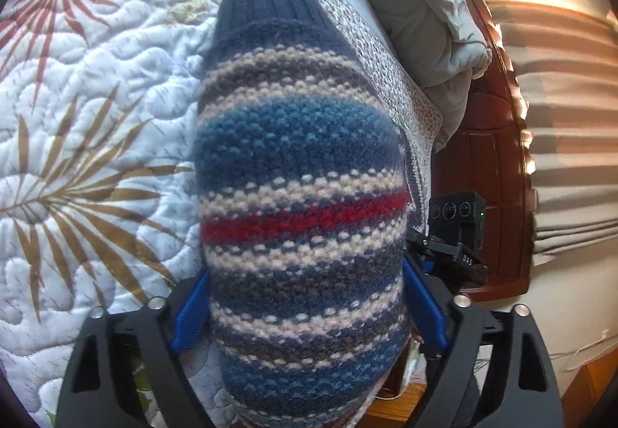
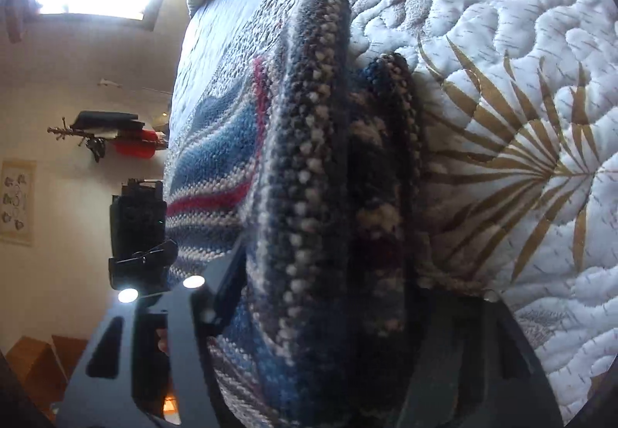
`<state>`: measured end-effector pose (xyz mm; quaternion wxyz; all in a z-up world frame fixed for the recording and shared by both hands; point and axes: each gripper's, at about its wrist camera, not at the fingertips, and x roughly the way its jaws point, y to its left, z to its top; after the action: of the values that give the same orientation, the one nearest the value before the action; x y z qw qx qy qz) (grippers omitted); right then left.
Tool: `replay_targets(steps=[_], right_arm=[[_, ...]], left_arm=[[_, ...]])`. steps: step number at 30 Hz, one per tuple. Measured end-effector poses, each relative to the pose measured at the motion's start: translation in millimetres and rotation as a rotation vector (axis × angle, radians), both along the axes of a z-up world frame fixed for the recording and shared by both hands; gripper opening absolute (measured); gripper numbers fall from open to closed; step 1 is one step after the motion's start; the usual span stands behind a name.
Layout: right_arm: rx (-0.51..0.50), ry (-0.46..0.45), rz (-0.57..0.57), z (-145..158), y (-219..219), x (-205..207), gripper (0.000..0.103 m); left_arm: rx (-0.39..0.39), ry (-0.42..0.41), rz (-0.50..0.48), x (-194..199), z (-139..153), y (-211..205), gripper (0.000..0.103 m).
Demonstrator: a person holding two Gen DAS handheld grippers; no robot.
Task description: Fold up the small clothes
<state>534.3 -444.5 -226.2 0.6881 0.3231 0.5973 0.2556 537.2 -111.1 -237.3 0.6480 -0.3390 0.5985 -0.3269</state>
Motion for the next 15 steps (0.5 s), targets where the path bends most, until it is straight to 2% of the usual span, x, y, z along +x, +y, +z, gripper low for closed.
replay_targets(steps=[5,12,15], right_arm=[[-0.048,-0.046,-0.007,9.6,8.2,-2.0,0.044],[-0.104,-0.095,-0.019,35.4,23.8,-9.1,0.039],[-0.113,-0.111,-0.004,50.2,46.8,-13.4,0.038]], left_arm=[[0.062,-0.026,0.000,-0.2,14.4,-6.6,0.073],[0.101,-0.063,0.008,-2.7,38.6,-4.1,0.068],[0.105,-0.077,0.012,-8.9,51.0,8.4,0.068]])
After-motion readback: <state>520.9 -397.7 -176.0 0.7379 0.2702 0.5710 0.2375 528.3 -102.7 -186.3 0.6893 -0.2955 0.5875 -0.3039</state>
